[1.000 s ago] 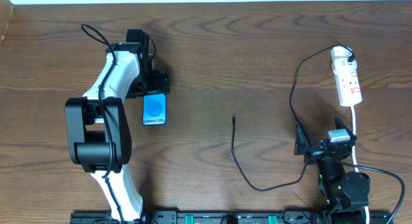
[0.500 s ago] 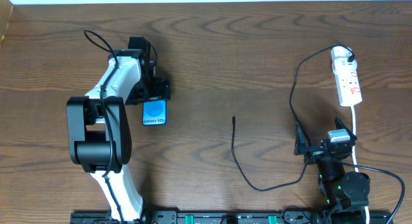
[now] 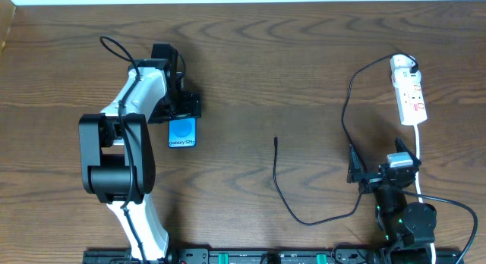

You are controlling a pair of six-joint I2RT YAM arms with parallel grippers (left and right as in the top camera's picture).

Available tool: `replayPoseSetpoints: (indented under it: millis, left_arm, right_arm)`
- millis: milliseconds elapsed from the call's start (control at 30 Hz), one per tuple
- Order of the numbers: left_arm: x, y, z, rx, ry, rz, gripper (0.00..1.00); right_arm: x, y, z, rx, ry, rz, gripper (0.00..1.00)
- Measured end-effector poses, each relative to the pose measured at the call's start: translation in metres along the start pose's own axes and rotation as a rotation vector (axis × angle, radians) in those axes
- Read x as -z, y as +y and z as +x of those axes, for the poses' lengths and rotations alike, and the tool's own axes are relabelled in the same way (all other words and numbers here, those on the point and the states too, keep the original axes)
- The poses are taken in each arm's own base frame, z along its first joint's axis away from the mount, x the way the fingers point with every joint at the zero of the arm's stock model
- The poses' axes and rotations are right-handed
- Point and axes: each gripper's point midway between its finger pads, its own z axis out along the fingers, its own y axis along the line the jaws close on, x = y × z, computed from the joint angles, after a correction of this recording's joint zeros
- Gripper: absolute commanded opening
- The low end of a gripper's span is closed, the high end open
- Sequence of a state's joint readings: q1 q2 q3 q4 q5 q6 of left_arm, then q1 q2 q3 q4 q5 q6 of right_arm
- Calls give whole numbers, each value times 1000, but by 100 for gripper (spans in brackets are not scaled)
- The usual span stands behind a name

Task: Plug charger to phone and switch on socket
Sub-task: 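Lower the left gripper and close it on the phone's bottom edge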

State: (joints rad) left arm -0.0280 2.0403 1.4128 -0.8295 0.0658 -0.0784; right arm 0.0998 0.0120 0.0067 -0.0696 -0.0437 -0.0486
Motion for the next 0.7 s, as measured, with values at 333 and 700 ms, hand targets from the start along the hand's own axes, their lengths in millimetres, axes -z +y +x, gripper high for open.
replayPoseSetpoints:
  millis: [333, 700]
  left_arm:
    - [-4, -15, 6, -43, 5, -5, 97]
    - [-6, -13, 7, -45, 5, -19, 98]
  right_arm:
    - [0, 0, 0, 0, 0, 0, 99]
    - [0, 0, 0, 0, 0, 0, 99]
